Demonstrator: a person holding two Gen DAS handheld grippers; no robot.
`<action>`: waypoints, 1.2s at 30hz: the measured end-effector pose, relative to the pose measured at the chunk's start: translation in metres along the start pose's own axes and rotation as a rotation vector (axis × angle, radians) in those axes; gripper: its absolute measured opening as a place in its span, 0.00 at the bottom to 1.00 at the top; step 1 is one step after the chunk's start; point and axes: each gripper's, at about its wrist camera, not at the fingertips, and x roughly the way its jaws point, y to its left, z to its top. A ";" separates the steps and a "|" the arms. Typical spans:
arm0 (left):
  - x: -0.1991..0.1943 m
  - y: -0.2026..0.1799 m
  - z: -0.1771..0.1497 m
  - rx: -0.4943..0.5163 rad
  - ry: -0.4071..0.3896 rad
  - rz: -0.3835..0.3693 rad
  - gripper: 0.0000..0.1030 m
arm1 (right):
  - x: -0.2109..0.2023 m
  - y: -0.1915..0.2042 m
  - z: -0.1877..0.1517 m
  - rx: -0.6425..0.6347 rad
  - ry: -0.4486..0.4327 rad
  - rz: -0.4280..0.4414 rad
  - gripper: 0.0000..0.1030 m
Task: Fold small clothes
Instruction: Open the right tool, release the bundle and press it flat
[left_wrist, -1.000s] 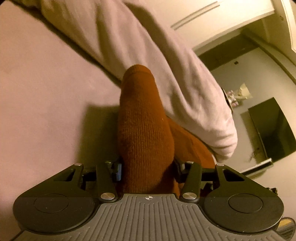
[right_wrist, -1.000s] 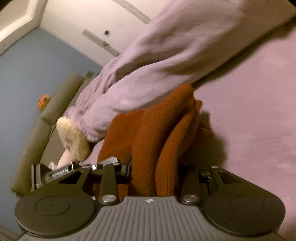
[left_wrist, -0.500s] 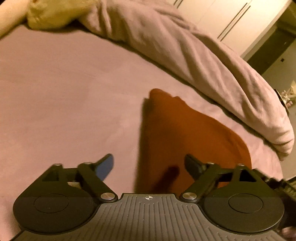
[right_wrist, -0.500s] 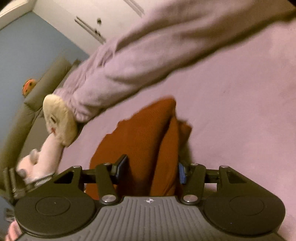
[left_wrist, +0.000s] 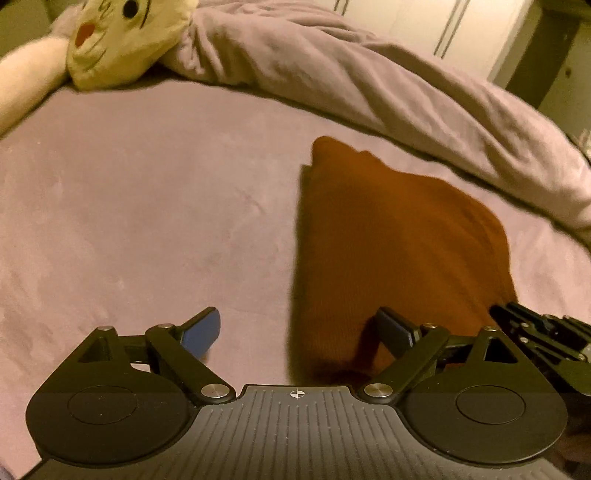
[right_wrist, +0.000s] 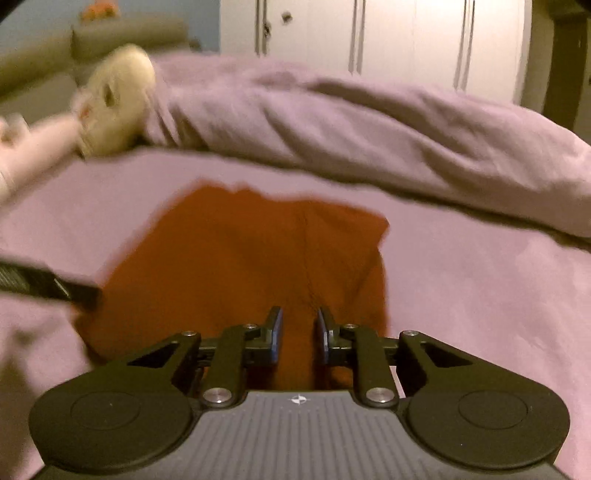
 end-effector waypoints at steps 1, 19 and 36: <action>0.000 -0.003 0.000 0.022 -0.001 0.009 0.92 | 0.003 -0.004 -0.006 0.004 0.006 -0.012 0.18; -0.017 -0.018 0.005 0.054 -0.043 0.095 0.93 | -0.022 0.002 0.018 0.053 -0.047 -0.010 0.30; 0.047 -0.049 0.022 0.184 -0.022 0.182 1.00 | 0.044 0.006 0.021 -0.082 0.040 -0.065 0.39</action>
